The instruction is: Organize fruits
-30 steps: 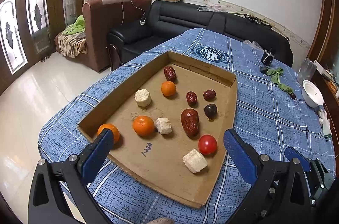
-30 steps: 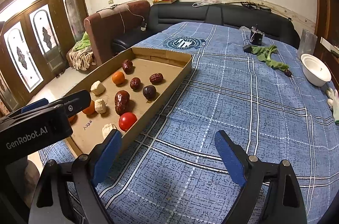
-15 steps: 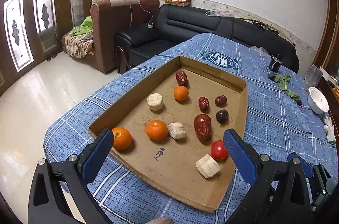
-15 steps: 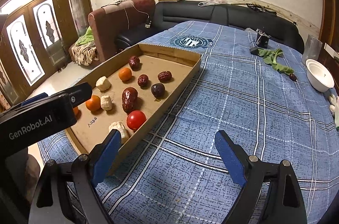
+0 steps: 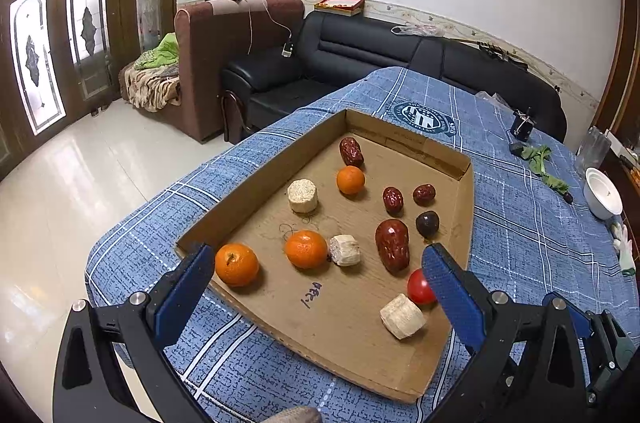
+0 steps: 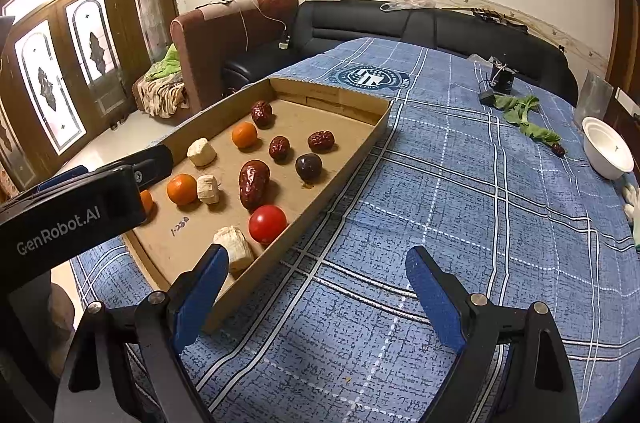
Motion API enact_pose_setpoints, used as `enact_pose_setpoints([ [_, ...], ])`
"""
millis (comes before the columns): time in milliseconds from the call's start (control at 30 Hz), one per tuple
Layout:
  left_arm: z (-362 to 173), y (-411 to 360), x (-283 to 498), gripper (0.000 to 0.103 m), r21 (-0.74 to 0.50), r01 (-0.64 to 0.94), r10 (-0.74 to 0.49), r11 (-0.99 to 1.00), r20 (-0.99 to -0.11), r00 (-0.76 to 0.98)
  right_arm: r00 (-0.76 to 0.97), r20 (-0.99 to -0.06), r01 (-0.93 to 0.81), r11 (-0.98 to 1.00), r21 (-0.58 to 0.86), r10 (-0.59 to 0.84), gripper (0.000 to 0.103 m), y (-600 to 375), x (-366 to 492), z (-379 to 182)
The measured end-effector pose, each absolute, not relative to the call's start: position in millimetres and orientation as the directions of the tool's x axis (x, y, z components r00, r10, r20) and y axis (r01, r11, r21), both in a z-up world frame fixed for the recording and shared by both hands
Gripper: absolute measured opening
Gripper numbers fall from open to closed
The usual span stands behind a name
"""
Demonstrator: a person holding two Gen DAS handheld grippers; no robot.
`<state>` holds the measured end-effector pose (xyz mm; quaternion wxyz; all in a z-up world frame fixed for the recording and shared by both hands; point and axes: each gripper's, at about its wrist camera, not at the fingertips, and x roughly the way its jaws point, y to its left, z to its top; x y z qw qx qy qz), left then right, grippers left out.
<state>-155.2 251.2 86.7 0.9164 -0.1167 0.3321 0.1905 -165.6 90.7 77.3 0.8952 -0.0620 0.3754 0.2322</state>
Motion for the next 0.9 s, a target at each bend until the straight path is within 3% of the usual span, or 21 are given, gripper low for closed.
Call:
enact_pose_setpoints([
  [633, 86, 273, -149, 0.103, -0.103, -0.412, 0.244, 0.905, -0.668, 0.703, 0.617, -0.691, -0.517, 0.856, 0.006, 0.377, 0.094, 113, -172, 84],
  [900, 103, 276, -145, 0.103, -0.056, -0.452, 0.312, 0.89, -0.649, 0.694, 0.611, -0.673, -0.515, 0.855, 0.063, 0.418, 0.094, 103, -167, 90],
])
